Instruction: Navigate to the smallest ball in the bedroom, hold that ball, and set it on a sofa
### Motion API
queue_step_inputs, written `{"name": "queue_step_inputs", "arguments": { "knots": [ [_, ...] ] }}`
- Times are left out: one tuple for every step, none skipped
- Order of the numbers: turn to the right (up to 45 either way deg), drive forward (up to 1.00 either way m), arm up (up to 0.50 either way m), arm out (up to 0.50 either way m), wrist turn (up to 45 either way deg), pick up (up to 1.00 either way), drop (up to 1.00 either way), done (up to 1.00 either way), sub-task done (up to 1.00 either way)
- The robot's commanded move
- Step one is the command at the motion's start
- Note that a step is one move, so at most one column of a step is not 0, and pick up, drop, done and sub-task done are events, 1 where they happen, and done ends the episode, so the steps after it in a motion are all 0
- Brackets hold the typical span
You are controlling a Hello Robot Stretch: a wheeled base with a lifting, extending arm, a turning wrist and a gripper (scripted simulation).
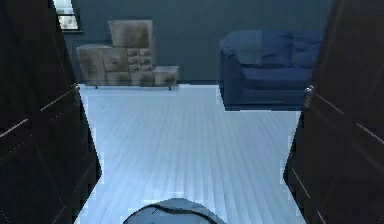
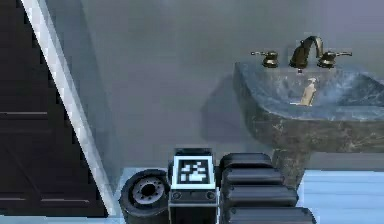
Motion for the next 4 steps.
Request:
{"name": "queue_step_inputs", "arguments": {
  "knots": [
    [0.0, 1.0, 0.0, 0.0, 0.0, 0.0, 0.0, 0.0, 0.0],
    [3.0, 0.0, 0.0, 0.0, 0.0, 0.0, 0.0, 0.0, 0.0],
    [0.0, 0.8, 0.0, 0.0, 0.0, 0.0, 0.0, 0.0, 0.0],
    [45.0, 0.0, 0.0, 0.0, 0.0, 0.0, 0.0, 0.0, 0.0]
  ]
}}
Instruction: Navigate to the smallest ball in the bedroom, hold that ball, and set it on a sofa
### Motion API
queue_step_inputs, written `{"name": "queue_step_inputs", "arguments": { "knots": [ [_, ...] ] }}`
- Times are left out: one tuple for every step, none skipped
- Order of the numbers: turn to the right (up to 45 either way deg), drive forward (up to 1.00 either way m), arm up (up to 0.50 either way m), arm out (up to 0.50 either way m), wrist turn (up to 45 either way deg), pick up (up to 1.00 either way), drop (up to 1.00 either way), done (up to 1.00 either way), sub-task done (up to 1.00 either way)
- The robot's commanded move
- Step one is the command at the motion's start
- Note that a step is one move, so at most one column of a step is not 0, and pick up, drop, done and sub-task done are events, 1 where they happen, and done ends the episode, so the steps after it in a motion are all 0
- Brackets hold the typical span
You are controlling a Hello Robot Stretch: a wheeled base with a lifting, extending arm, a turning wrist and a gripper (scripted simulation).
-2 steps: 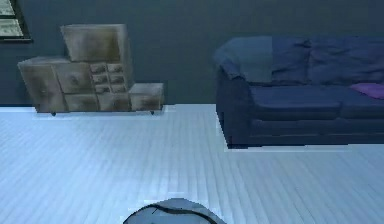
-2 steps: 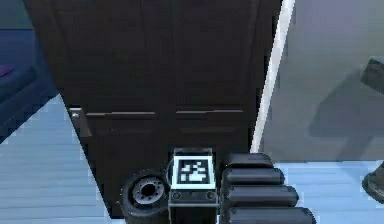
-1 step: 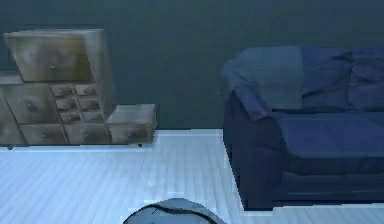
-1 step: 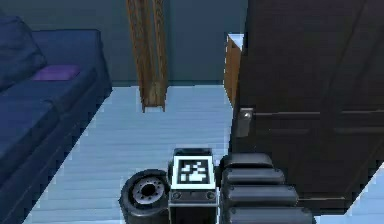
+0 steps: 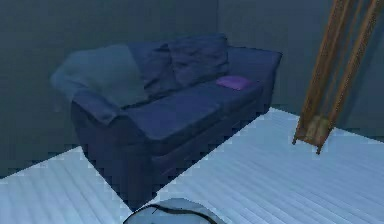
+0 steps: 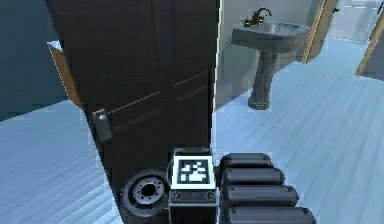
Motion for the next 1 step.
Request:
{"name": "queue_step_inputs", "arguments": {
  "knots": [
    [24.0, 0.0, 0.0, 0.0, 0.0, 0.0, 0.0, 0.0, 0.0]
  ]
}}
